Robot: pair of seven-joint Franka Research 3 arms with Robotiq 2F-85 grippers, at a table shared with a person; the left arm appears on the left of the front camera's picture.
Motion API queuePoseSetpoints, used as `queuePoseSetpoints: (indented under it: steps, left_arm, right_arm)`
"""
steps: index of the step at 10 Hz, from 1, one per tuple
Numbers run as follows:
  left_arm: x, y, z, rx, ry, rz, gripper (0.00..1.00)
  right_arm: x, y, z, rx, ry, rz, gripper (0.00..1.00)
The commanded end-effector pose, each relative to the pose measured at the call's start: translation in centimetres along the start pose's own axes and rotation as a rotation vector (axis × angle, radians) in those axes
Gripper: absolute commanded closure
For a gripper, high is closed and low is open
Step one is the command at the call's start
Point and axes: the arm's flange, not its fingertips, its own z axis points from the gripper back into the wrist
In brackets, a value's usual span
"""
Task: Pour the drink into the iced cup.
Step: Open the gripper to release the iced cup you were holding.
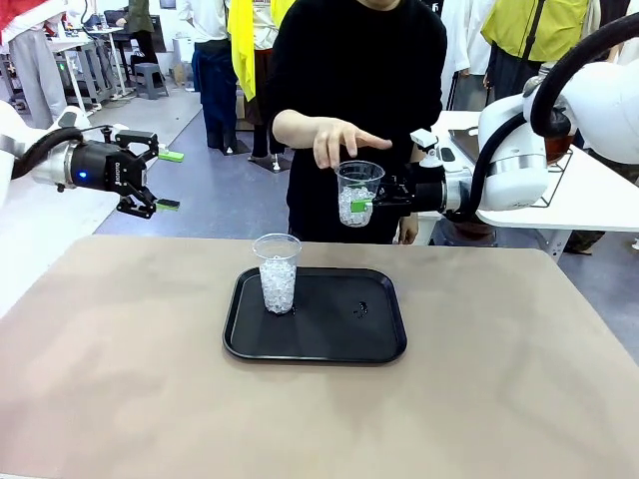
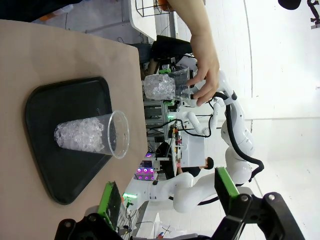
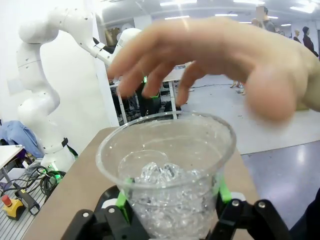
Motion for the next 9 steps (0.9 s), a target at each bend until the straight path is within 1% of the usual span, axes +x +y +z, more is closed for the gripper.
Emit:
queuePoseSetpoints:
  steps: [1,9]
  left_arm:
    - [-0.02,-0.17,0.06,-0.006,-0.005,-0.008,0.00]
    - [-0.02,-0.17,0.06,-0.006,-0.005,-0.008,0.00]
  right_arm:
    - [0.22,0.26,-0.11,0.001,-0.002,0.010,0.22]
    - [0.22,0.26,-0.11,0.001,-0.002,0.010,0.22]
